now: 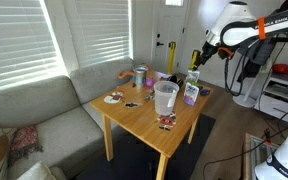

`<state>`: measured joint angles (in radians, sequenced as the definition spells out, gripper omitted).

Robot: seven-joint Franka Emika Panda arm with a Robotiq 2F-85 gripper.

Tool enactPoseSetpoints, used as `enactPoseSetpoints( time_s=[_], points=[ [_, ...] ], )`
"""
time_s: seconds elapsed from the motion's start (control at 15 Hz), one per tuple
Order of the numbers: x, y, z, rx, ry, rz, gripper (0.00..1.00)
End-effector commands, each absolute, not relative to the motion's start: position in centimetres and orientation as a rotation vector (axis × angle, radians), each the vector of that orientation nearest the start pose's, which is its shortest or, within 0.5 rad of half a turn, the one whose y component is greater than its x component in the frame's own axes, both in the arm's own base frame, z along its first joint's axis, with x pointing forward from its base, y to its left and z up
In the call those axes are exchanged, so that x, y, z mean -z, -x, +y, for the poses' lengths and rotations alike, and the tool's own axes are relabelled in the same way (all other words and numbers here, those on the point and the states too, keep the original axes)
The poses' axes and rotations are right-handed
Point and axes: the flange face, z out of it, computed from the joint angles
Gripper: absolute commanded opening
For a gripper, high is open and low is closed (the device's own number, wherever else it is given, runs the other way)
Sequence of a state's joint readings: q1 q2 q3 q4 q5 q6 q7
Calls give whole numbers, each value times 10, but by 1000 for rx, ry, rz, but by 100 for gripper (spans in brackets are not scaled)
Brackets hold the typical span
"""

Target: Move the packet on the right to the left then place both packets in the clear cup

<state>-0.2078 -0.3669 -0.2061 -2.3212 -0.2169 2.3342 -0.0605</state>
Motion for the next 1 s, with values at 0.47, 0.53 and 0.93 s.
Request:
enactPoseSetpoints(
  time_s=[0.47,0.53,0.93],
  points=[
    [-502,-455,-231,592,3228,296,92],
    [-500,-458,-229,588,3221,288,84],
    [-489,-470,-224,570,3221,252,33]
  ],
)
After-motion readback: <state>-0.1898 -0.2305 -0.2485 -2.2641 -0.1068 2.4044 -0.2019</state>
